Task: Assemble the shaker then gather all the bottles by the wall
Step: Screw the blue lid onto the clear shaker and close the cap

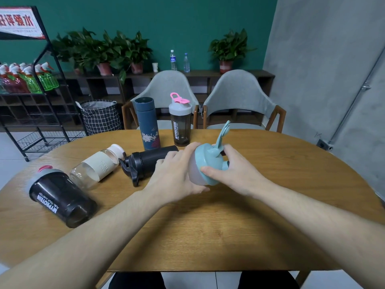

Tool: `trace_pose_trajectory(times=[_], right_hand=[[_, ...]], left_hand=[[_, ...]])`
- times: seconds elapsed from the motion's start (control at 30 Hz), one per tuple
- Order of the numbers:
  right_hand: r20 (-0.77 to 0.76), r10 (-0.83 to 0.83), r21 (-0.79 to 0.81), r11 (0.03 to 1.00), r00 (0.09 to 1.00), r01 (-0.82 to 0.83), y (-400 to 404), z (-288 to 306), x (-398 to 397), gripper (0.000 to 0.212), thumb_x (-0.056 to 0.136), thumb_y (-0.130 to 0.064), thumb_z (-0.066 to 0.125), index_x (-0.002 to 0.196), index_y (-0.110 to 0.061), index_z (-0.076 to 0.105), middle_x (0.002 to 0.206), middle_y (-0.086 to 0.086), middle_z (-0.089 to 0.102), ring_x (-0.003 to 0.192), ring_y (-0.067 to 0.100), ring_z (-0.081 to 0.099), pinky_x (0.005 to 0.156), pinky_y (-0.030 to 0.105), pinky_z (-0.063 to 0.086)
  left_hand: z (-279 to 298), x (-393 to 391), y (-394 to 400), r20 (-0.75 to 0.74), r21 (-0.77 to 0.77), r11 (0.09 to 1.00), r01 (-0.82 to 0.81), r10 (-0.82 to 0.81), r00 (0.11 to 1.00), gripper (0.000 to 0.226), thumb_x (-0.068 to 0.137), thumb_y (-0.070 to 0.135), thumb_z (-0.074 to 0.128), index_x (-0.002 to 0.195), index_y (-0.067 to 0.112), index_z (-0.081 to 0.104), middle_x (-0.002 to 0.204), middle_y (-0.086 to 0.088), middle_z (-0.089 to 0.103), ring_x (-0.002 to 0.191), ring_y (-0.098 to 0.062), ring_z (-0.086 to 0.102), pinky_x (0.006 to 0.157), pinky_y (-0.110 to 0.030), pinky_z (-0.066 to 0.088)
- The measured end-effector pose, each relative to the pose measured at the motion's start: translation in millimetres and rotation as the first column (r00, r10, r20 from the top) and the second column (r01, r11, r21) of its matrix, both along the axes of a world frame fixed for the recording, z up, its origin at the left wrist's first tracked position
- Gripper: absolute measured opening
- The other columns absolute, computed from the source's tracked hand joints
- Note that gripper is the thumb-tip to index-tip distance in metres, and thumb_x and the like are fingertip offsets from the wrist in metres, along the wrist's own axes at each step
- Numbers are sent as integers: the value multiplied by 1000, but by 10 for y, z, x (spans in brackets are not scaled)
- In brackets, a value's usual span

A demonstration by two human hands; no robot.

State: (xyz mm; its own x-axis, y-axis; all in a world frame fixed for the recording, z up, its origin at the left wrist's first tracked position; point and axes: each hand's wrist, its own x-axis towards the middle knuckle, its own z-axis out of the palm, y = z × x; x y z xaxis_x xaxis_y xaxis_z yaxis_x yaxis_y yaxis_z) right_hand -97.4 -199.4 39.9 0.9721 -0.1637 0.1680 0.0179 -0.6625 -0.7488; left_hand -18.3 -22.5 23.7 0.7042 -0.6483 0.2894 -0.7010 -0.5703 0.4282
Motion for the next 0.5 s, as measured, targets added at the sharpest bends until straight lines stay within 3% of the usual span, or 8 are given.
trace_pose_trajectory(times=[0.13, 0.2, 0.27, 0.37, 0.43, 0.5], right_hand=[[-41, 68, 178, 982, 997, -60, -52, 53, 0, 75, 80, -48, 78, 138, -44, 31, 133, -14, 50, 111, 4, 59, 91, 26, 48], [32, 59, 345, 936, 998, -66, -64, 145, 14, 88, 80, -43, 79, 149, -45, 23, 139, -6, 48, 109, 2, 65, 86, 18, 50], [144, -18, 414, 909, 989, -44, -67, 238, 44, 71, 85, -39, 75, 146, -37, 38, 128, -5, 60, 101, -7, 66, 84, 16, 51], [225, -128, 286, 956, 966, 61, -88, 308, 111, 20, 91, -37, 70, 107, -25, 71, 102, 1, 75, 98, 19, 68, 93, 46, 53], [255, -149, 280, 957, 956, 74, -80, 304, 110, 19, 91, -36, 70, 94, -18, 72, 96, 9, 76, 96, 32, 67, 93, 52, 51], [293, -180, 326, 942, 939, 79, -67, 282, 85, 21, 91, -33, 72, 91, -12, 72, 93, 10, 76, 91, 33, 68, 89, 49, 54]], left_hand=[[33, 54, 41, -76, -10, 999, 34, -34, 997, 105, 57, 58, 87, 142, 46, 27, 122, 16, 53, 117, -17, 52, 100, -49, 45], [45, 72, 61, -81, 0, 999, 48, -48, 996, 105, 56, 54, 89, 142, 45, 29, 129, 14, 54, 117, -14, 55, 98, -46, 48], [42, 74, 77, -85, 28, 998, 65, -62, 994, 105, 57, 50, 90, 143, 43, 30, 131, 14, 52, 116, -12, 56, 97, -44, 50], [14, 63, 90, -94, 55, 995, 85, -80, 992, 103, 58, 47, 88, 143, 43, 29, 131, 16, 52, 115, -10, 57, 96, -43, 51], [1, 68, 94, -144, -3, 997, 79, -79, 986, 101, 58, 44, 88, 142, 44, 31, 128, 18, 54, 113, -9, 58, 97, -41, 52], [-2, 94, 95, -200, -77, 996, 53, -68, 978, 101, 58, 43, 90, 141, 41, 34, 125, 18, 57, 112, -8, 60, 98, -38, 52]])
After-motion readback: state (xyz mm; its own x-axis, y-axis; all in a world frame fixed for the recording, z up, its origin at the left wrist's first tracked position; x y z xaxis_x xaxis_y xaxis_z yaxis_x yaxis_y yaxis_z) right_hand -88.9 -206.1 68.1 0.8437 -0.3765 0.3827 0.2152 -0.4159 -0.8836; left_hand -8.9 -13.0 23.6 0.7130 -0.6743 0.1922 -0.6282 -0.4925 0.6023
